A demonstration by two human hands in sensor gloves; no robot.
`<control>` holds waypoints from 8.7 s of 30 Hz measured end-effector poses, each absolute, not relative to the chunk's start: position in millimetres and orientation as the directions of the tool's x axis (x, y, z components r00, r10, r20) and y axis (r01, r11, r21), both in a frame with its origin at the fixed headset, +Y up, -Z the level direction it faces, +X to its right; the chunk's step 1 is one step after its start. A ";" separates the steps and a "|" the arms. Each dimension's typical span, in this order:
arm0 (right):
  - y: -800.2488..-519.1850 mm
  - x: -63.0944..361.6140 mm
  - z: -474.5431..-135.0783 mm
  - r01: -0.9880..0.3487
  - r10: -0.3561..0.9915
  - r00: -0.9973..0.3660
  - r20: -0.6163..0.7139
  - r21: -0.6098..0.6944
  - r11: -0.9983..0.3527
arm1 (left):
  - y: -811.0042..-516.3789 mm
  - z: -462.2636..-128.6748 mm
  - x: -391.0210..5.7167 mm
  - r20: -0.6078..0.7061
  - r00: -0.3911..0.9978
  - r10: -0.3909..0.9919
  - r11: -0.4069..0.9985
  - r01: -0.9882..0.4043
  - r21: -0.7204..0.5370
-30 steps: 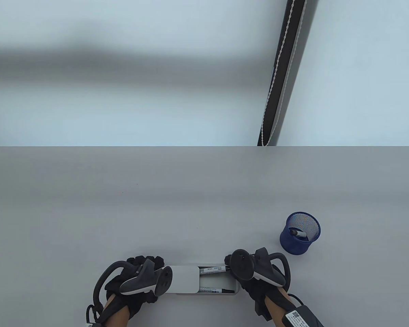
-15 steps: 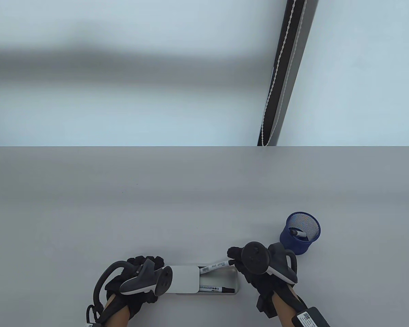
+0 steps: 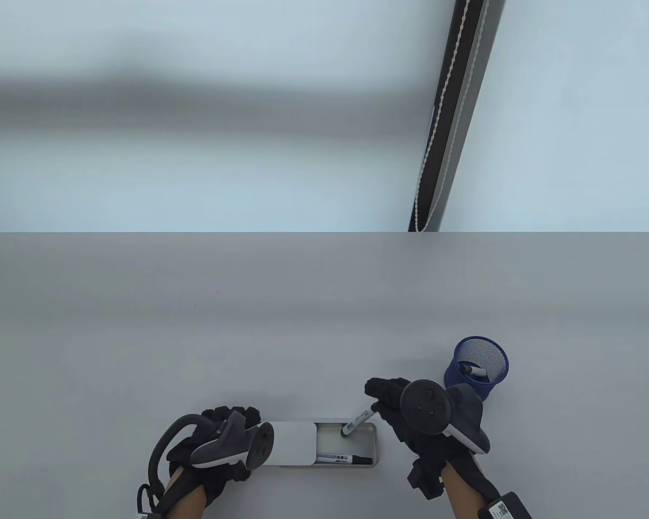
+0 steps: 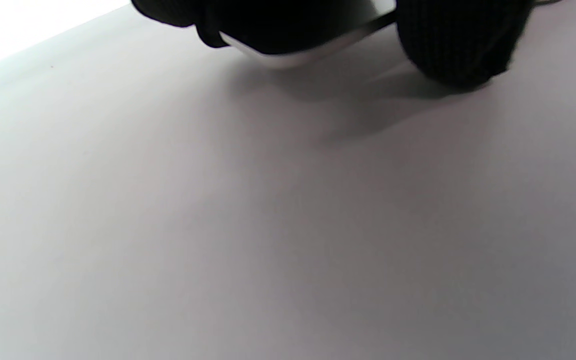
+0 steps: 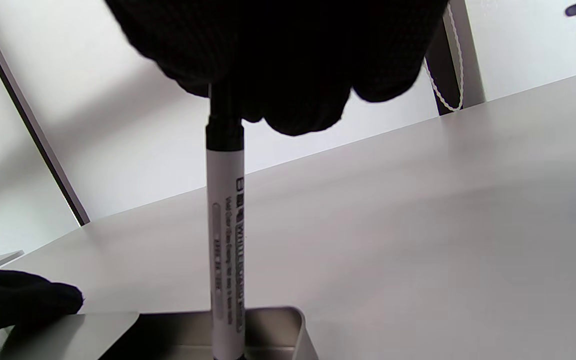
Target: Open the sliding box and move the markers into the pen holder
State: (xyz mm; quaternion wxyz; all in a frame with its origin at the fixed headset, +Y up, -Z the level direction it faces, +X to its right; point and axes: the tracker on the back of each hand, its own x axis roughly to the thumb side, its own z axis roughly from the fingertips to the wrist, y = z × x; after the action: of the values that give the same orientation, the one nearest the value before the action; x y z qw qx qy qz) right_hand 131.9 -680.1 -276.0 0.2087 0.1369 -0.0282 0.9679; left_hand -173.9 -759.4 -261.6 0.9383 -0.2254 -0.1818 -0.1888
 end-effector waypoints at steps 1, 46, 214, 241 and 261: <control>-678.0 132.1 -274.9 -0.416 0.396 -0.874 0.283 -0.014 -0.909 | -759.4 -261.6 -173.9 0.426 0.863 -0.272 0.827 0.436 -0.354; -617.4 214.6 -242.5 -0.235 0.302 -0.953 0.027 -0.695 -0.680 | -759.2 -261.7 -173.9 0.427 0.861 -0.275 0.825 0.439 -0.354; -753.5 95.5 -275.5 0.011 -0.007 -0.941 0.338 0.010 -1.000 | -760.4 -260.1 -165.6 0.450 0.838 -0.308 0.817 0.475 -0.327; -686.0 154.0 -279.3 -0.449 0.431 -0.836 0.339 0.027 -0.893 | -760.2 -259.2 -165.1 0.451 0.836 -0.312 0.816 0.479 -0.324; -620.8 232.5 -251.1 -0.587 0.579 -0.791 0.201 -0.516 -0.623 | -760.3 -259.5 -164.5 0.449 0.837 -0.312 0.815 0.479 -0.327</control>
State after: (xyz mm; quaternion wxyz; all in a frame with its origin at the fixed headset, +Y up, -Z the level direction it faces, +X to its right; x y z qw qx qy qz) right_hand 232.5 -620.8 -251.1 0.3235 0.0074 -0.2892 0.9009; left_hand -164.5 -760.3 -259.5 0.9332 -0.2185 -0.1911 -0.2118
